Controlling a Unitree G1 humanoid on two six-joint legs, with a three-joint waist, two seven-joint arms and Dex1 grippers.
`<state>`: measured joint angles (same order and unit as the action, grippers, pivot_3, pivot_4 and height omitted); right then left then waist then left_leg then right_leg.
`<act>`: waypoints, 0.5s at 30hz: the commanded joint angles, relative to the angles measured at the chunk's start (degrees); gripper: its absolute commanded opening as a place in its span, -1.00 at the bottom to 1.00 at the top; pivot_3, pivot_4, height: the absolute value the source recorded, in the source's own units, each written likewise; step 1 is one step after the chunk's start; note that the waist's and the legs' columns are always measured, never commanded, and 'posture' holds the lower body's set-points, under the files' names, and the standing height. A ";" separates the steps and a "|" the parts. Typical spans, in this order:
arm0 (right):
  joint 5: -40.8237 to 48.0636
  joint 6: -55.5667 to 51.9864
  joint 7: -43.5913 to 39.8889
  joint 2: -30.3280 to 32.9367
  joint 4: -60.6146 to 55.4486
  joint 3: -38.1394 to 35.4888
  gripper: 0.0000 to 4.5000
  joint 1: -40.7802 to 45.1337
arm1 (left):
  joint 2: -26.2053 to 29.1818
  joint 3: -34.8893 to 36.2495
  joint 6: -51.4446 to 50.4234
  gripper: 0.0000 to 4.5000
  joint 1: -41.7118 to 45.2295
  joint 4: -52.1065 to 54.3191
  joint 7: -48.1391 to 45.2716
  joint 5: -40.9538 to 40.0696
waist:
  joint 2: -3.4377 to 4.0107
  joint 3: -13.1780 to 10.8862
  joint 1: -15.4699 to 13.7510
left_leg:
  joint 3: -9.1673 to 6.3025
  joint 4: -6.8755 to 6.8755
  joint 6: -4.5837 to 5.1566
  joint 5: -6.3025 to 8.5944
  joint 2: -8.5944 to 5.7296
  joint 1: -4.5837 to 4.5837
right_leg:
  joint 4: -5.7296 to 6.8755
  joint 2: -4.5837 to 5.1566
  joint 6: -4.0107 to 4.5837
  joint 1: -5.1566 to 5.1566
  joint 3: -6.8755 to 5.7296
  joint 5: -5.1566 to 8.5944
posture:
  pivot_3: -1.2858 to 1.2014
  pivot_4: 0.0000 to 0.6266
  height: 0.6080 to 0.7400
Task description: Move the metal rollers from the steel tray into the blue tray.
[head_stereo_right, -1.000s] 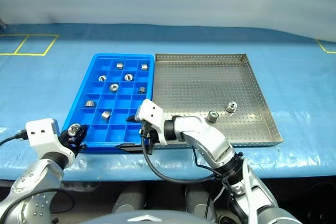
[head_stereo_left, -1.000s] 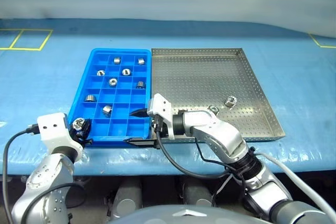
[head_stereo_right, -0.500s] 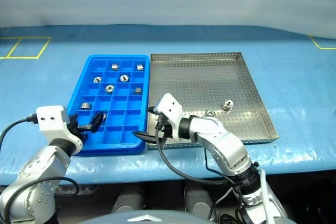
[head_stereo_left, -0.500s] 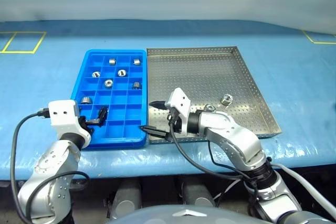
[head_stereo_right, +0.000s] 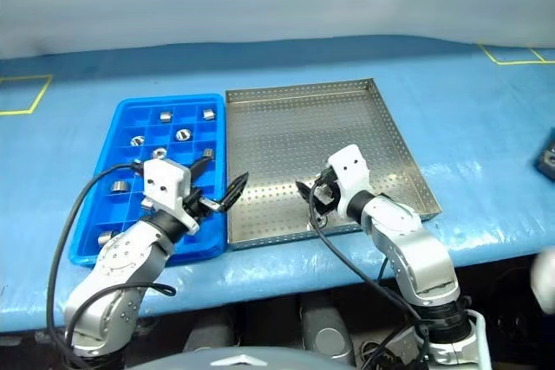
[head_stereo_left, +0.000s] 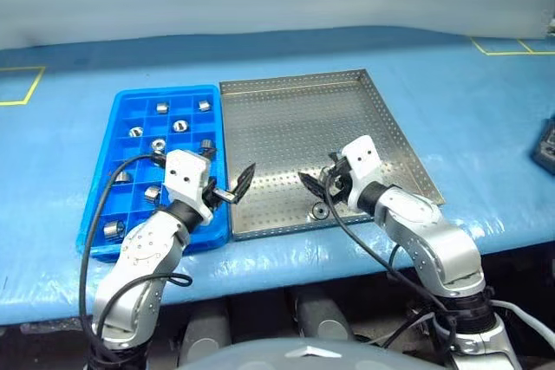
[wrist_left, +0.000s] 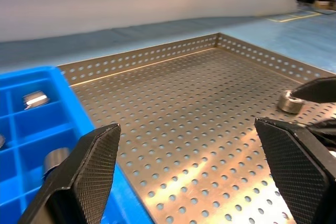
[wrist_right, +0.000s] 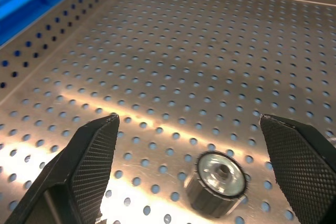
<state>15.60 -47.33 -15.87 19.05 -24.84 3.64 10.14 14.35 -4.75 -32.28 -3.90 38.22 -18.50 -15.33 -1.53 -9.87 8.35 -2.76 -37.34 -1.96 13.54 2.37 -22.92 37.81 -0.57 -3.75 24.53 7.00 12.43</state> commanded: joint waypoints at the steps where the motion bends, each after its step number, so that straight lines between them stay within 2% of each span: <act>1: -1.71 1.00 5.36 -3.58 2.88 -3.46 1.00 2.37 | 1.51 -2.45 3.42 0.98 0.09 0.61 -3.87 -1.07 | 0.01 0.00 0.52 | 0.00 0.00 0.00 0.00 0.00 -0.02 | 0.00 0.00 0.00 0.01 0.00 0.00 | -0.10 -0.52 1.00; 9: -4.80 4.66 14.47 -10.85 16.12 -8.23 1.00 8.61 | 2.15 -4.50 3.29 0.98 -2.05 1.95 -7.58 -5.18 | 0.09 -0.03 1.99 | -0.01 0.05 0.01 0.00 0.01 -0.03 | 0.00 -0.01 -0.05 0.03 0.01 -0.03 | -0.06 -0.52 1.00; 15: -6.25 5.91 15.77 -11.55 21.17 -8.48 1.00 10.00 | 1.56 -6.06 3.39 0.98 -3.56 3.13 -6.42 -4.59 | 0.09 -0.03 1.46 | -0.02 0.09 0.02 0.00 -0.01 -0.04 | -0.03 0.00 -0.07 0.02 0.02 -0.04 | -0.02 -0.52 1.00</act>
<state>9.60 -42.87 -0.46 7.70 -3.19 -3.94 19.29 16.19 -10.09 -30.35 -7.56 38.29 -25.07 -19.21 -1.44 -9.90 9.81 -2.78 -37.24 -1.94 13.54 2.36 -22.95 37.78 -0.57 -3.82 24.55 7.03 12.38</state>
